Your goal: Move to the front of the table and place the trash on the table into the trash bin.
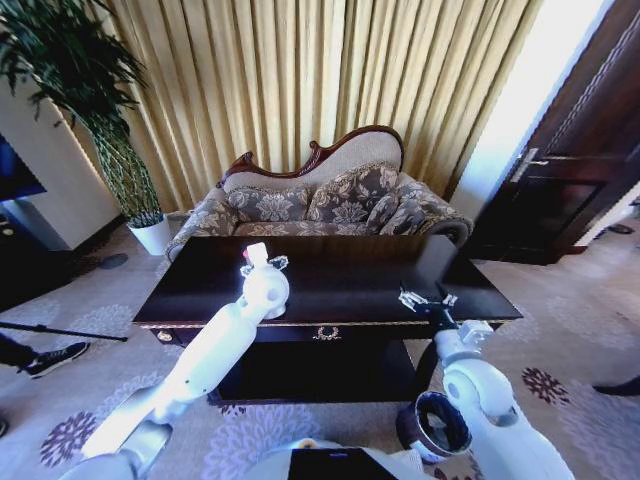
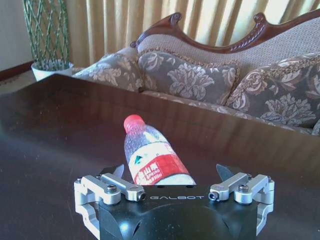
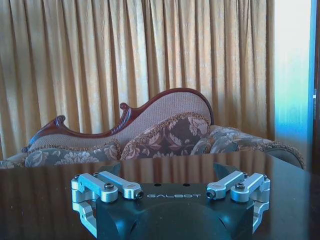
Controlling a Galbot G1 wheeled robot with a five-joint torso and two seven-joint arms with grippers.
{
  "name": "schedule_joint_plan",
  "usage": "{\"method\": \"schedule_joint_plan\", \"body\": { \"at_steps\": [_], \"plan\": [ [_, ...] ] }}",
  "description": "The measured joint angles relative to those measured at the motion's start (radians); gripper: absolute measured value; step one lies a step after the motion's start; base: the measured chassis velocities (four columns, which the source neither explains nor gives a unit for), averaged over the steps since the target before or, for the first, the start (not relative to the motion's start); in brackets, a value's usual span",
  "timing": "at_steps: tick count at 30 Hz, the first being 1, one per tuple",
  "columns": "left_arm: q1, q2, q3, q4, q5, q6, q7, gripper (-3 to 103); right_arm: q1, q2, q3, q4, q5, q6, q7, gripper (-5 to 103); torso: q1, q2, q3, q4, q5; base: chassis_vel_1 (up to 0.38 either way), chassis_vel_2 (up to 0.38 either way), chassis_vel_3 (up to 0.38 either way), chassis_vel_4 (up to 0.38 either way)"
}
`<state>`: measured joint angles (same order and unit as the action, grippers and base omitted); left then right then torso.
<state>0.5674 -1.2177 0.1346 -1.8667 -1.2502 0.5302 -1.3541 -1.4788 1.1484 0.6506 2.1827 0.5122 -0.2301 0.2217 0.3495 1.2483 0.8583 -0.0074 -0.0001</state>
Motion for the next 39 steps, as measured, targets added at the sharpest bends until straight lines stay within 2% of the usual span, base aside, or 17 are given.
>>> {"method": "schedule_joint_plan", "body": {
  "at_steps": [2, 5, 23, 24, 26, 28, 30, 31, 35, 36, 37, 38, 39],
  "plan": [
    [-0.007, -0.013, 0.003, 0.008, -0.02, -0.014, -0.026, 100, 0.013, -0.003, 0.002, -0.004, 0.005, -0.003, 0.0, 100, 0.0, 0.0, 0.0, -0.0001, 0.0, 0.0, 0.0, 0.0, 0.0],
    [-0.01, -0.017, 0.003, 0.012, -0.025, -0.017, -0.031, 100, 0.017, -0.004, 0.002, -0.006, 0.006, -0.004, 0.0, 100, 0.0, 0.0, 0.0, -0.0002, 0.0, 0.0, 0.0, 0.0, 0.0],
    [0.005, -0.045, -0.026, 0.074, -0.029, -0.018, -0.037, 100, 0.004, -0.007, 0.014, 0.012, 0.003, -0.006, 0.0, 100, 0.0, 0.0, 0.0, -0.0001, -0.0001, 0.0, 0.0, 0.0, 0.0],
    [0.006, -0.052, -0.032, 0.082, -0.029, -0.02, -0.035, 103, 0.004, -0.007, 0.014, 0.012, 0.003, -0.006, 0.0, 100, 0.0, 0.0, 0.0, 0.0, -0.0001, 0.0, 0.0, 0.0, 0.0],
    [0.007, -0.064, -0.037, 0.097, -0.029, -0.027, -0.033, 95, 0.004, -0.007, 0.015, 0.014, 0.002, -0.006, 0.0, 100, 0.0, 0.0, 0.0, -0.0001, 0.0, 0.0, 0.0, 0.0, 0.0],
    [0.007, -0.064, -0.037, 0.097, -0.029, -0.027, -0.033, 95, 0.004, -0.007, 0.015, 0.014, 0.002, -0.006, 0.0, 100, 0.0, 0.0, 0.0, -0.0001, 0.0, 0.0, 0.0, 0.0, 0.0],
    [0.007, -0.076, -0.041, 0.11, -0.033, -0.038, -0.031, 85, 0.001, -0.008, 0.015, 0.021, 0.001, -0.006, 0.0, 100, 0.0, 0.0, 0.0, -0.0002, 0.0, 0.0, 0.0, 0.0, 0.0],
    [0.007, -0.076, -0.041, 0.11, -0.033, -0.038, -0.031, 85, 0.001, -0.008, 0.015, 0.021, 0.001, -0.006, 0.0, 100, 0.0, 0.0, 0.0, -0.0002, 0.0, 0.0, 0.0, 0.0, 0.0],
    [-0.002, -0.076, -0.043, 0.111, -0.036, -0.038, -0.024, 63, 0.001, -0.009, 0.016, 0.022, 0.0, -0.006, 0.0, 100, 0.0, 0.0, 0.0, -0.0001, -0.0001, 0.0, 0.0, 0.0, 0.0],
    [-0.002, -0.076, -0.043, 0.111, -0.036, -0.038, -0.024, 63, 0.001, -0.009, 0.016, 0.022, 0.0, -0.006, 0.0, 100, 0.0, 0.0, 0.0, -0.0001, -0.0001, 0.0, 0.0, 0.0, 0.0],
    [-0.003, -0.073, -0.044, 0.11, -0.03, -0.038, -0.016, 58, 0.001, -0.009, 0.016, 0.022, 0.0, -0.006, 0.0, 100, 0.0, 0.0, 0.0, -0.0002, -0.0001, 0.0, 0.0, 0.0, 0.0],
    [-0.003, -0.069, -0.044, 0.108, -0.019, -0.037, -0.007, 58, 0.001, -0.009, 0.016, 0.022, 0.0, -0.006, 0.0, 100, 0.0, 0.0, 0.0, -0.0002, -0.0001, 0.0, 0.0, 0.0, 0.0],
    [0.001, -0.057, -0.044, 0.104, 0.035, -0.034, 0.034, 54, 0.003, -0.008, 0.014, 0.023, -0.001, -0.006, 0.0, 100, 0.0, 0.0, 0.0, -0.0002, 0.0, 0.0, 0.0, 0.0, 0.0]
  ]
}}
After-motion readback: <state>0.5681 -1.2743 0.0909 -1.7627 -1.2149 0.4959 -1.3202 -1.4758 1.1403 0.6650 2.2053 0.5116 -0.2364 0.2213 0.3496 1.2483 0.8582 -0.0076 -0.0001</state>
